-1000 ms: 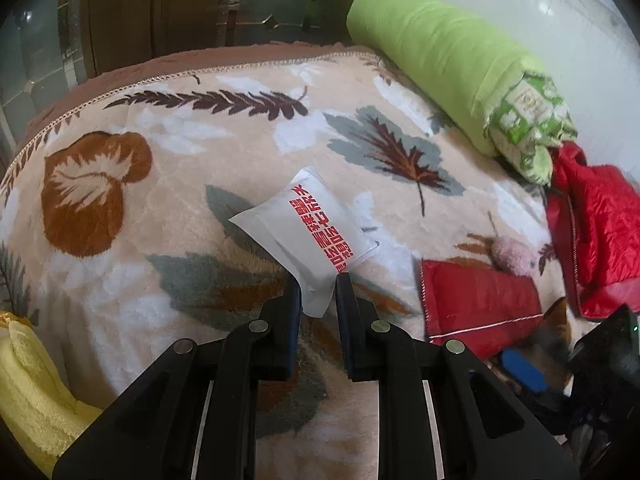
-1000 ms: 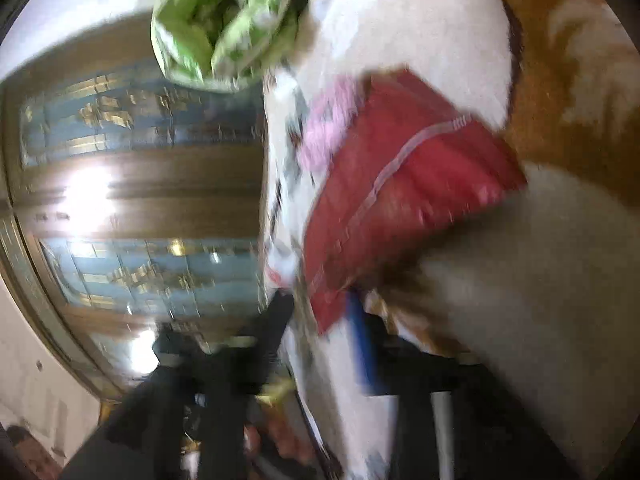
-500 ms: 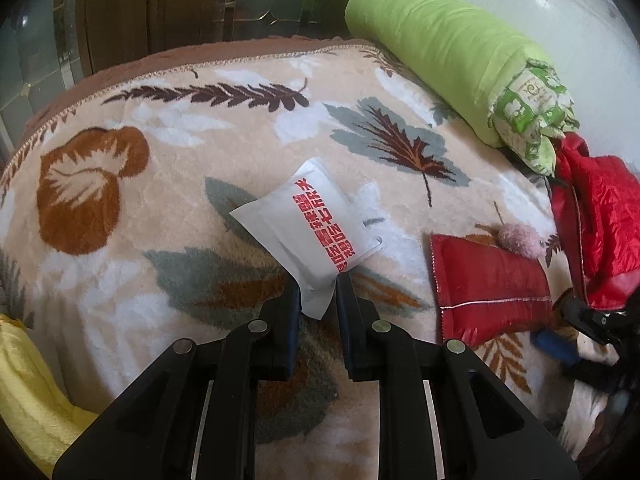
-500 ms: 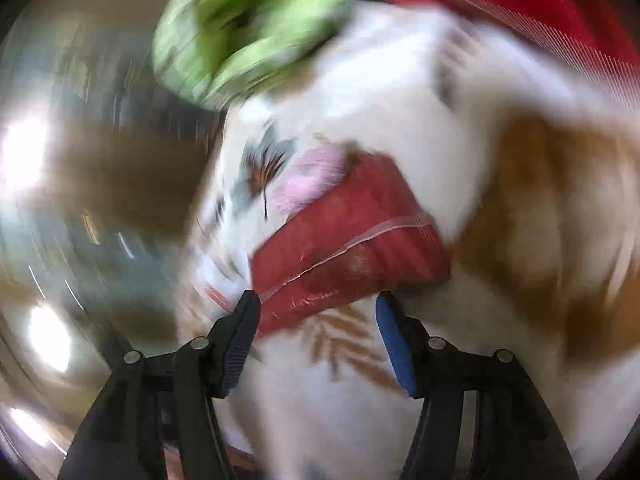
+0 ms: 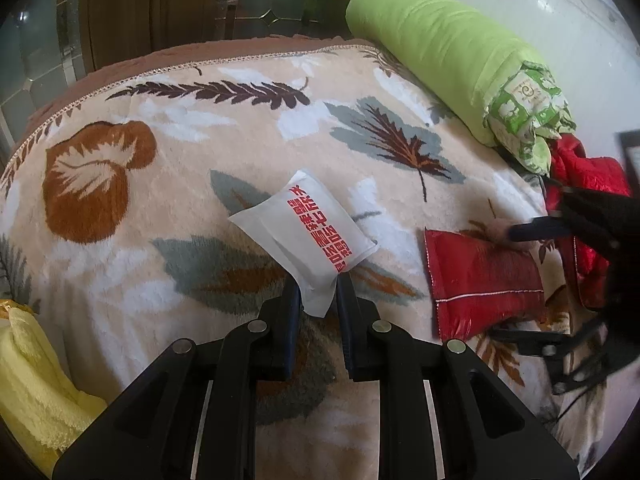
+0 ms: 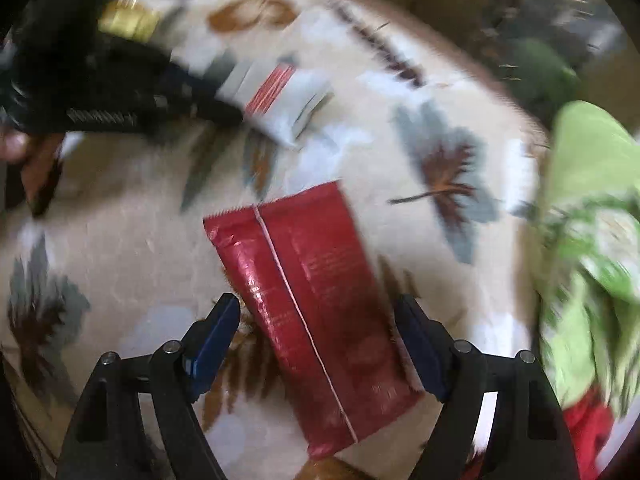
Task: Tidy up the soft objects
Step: 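Grasp the red pouch with the right gripper while the left holds the sachet, then carry the white sachet and red pouch into the clear box and release both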
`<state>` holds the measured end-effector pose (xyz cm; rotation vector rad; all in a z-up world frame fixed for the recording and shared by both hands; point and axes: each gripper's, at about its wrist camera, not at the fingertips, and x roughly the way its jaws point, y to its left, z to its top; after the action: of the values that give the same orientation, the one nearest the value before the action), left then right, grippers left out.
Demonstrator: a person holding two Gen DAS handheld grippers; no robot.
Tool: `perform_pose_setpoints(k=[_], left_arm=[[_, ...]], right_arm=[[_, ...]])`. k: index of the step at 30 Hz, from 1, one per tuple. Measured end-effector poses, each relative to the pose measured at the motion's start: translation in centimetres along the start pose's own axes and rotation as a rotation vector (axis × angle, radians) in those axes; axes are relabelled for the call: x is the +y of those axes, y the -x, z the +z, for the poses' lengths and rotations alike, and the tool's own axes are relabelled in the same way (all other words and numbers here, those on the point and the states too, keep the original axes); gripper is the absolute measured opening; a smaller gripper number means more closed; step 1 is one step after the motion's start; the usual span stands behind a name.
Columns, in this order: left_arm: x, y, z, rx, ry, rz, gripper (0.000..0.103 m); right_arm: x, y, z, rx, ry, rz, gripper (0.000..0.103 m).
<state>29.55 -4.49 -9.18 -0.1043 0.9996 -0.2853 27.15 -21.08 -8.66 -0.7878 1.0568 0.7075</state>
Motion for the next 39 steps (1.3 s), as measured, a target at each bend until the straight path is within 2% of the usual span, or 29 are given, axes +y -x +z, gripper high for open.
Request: perform_pose_setpoints(k=[2,5,9,11,14,16,19,23,27,31,39], left_arm=[[0.3,-0.1,0.0,0.006,0.004,-0.004,0.017],[0.4,-0.2,-0.1,0.016,0.001,-0.005,0.017],[0.4,-0.3,-0.2,0.016,0.004,-0.007,0.017],[0.3,-0.4,-0.2,0.017,0.004,-0.005,0.017],[0.2,-0.2,-0.3,0.015,0.012,-0.010,0.017],[0.1,0.0,-0.4,0.015,0.014,-0.015,0.017],[-0.2,0.4,-0.5,0.012,0.017,-0.049,0.017],[-0.2,1.2,-0.7,0.008,0.043,-0.100,0.017],[-0.1,2.8,-0.9,-0.016,0.043,-0.106,0.017],[0.2,4.0,-1.3,-0.016,0.050,-0.118,0.016],[0.4,4.6,-2.3,-0.004,0.079,-0.133,0.014]], right_arm=[[-0.2,-1.1,0.8,0.027,0.034,0.017,0.080],[-1.3,-2.7,1.3,0.068,0.006,0.093,0.080],[-2.3,-3.5,0.6,0.059,-0.101,0.146,0.076],[-2.2,-3.1,0.1,0.041,-0.152,0.141,0.063],[-1.6,-2.0,-0.9,0.012,-0.247,0.100,0.047],[-0.6,-1.2,-1.4,-0.005,-0.272,0.076,0.044],[1.1,-0.2,-2.4,-0.035,-0.333,0.093,0.043],[3.0,2.0,-3.9,-0.122,-0.482,0.150,0.043],[3.6,5.2,-6.2,-0.245,-0.633,0.229,0.043],[4.2,5.9,-7.3,-0.310,-0.750,0.289,0.043],[6.0,7.1,-8.3,-0.365,-0.824,0.348,0.043]])
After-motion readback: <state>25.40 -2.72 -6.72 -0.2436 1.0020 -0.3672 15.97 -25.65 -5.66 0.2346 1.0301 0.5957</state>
